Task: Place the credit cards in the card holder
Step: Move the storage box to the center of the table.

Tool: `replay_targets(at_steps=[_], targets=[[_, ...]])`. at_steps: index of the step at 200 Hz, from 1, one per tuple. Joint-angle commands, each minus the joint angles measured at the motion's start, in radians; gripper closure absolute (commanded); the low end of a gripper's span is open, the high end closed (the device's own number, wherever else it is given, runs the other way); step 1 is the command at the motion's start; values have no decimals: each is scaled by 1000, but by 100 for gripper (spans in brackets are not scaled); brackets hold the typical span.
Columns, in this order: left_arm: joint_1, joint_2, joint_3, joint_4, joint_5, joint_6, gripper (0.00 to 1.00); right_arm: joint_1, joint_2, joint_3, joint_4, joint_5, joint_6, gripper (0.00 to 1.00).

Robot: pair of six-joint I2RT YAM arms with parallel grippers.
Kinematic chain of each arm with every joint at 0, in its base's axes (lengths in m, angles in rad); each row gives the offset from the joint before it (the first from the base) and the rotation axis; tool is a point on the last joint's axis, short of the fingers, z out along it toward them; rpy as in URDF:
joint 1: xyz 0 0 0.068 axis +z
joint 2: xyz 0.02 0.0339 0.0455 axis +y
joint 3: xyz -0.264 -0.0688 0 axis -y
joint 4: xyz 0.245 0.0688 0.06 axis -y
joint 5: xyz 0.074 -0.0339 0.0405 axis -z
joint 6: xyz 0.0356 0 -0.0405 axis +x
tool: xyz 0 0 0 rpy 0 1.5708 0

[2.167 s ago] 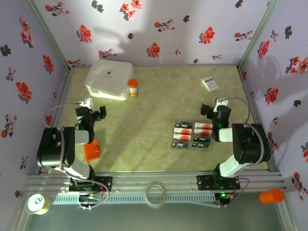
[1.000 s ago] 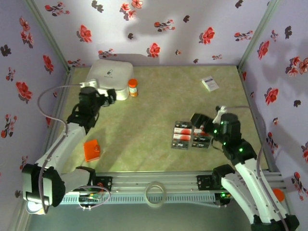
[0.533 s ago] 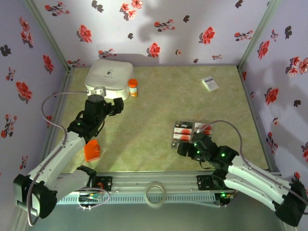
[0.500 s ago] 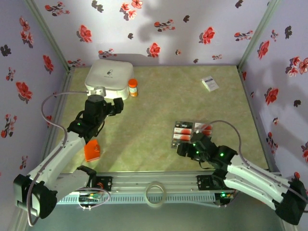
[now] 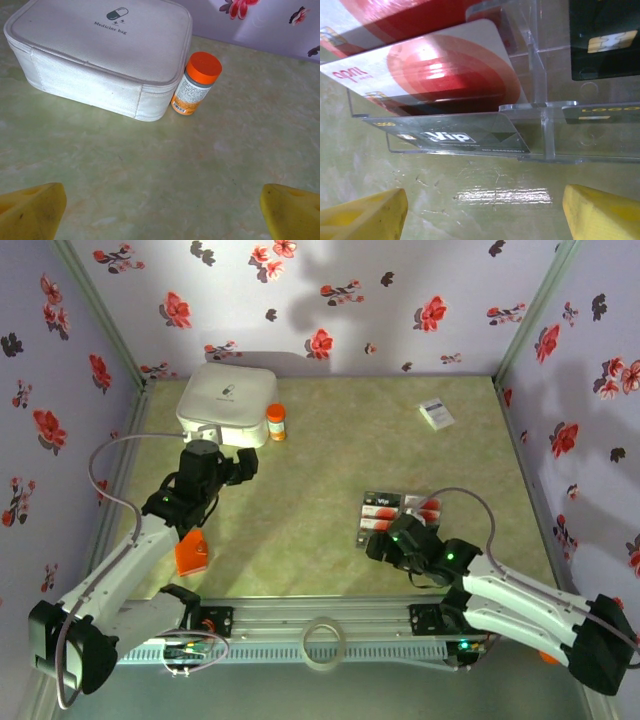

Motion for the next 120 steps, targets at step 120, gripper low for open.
replay_targets(at_steps=[120], targets=[[-10,-5,-31,28,-1,-6,0,-155,255,131,119,7,-123,16]])
